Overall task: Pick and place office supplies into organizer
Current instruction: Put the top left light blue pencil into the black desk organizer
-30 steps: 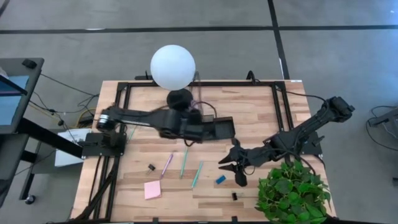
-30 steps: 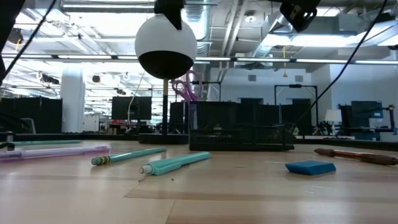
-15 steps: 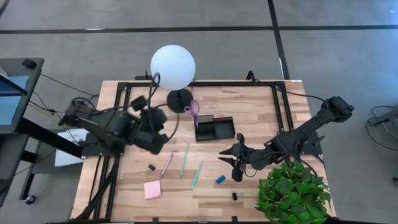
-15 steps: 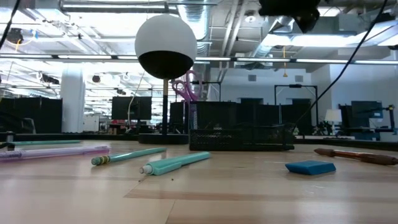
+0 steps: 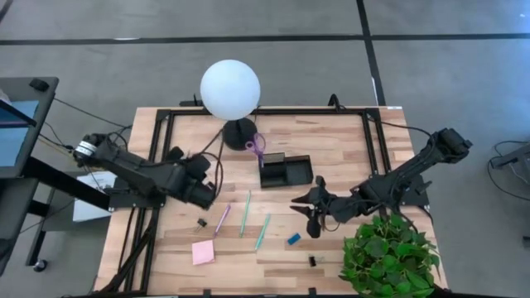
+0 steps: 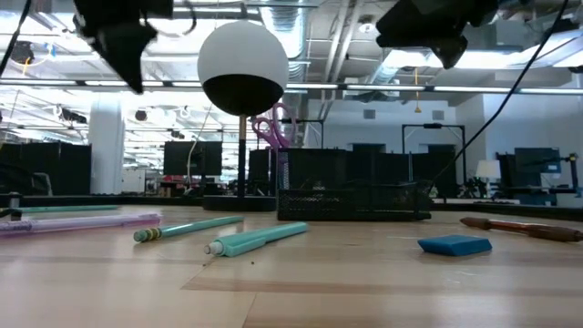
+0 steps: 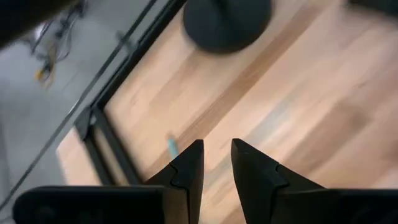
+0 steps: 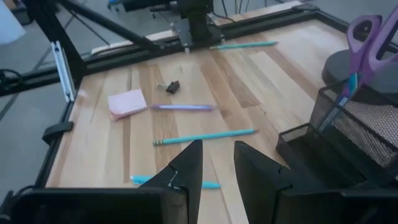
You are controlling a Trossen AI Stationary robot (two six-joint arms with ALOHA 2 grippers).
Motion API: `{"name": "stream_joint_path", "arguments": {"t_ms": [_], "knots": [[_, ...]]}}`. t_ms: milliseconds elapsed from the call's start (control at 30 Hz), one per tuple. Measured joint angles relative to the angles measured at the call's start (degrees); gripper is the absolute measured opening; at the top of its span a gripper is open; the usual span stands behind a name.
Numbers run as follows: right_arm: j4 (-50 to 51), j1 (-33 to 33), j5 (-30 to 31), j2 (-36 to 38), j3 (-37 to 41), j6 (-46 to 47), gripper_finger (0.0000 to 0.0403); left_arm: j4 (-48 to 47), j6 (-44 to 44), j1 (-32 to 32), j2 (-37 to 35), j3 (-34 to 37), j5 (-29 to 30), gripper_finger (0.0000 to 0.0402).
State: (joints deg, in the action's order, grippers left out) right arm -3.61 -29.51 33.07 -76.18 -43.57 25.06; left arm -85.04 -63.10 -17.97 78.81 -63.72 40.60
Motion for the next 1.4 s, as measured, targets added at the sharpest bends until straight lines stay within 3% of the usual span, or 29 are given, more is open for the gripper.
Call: {"name": "stream_joint_path", "arguments": {"t_ms": [200,433,667,1067,1400], "knots": [[-0.2,0.0,0.0,0.0,0.0,0.0,0.0088,10.4,10.3,11.2,-6.8,9.1,-5.1,0.0077],[0.0,0.0,-0.1,0.0,0.0,-0.1,0.0088,33.1,25.0,24.9,-17.7,23.4,-19.1,0.0077],[0.1,0.0,-0.1,0.0,0.0,-0.2,0.0088,34.6,23.9,35.9,-20.8,33.0,-20.8,0.0077],[0.1,0.0,-0.1,0.0,0.0,-0.2,0.0088,37.8,23.3,43.4,-20.6,35.5,-17.9,0.0077],[0.1,0.0,-0.2,0.0,0.0,-1.4,0.0088,41.0,19.5,43.7,-20.6,39.4,-21.3,0.0077]]}}
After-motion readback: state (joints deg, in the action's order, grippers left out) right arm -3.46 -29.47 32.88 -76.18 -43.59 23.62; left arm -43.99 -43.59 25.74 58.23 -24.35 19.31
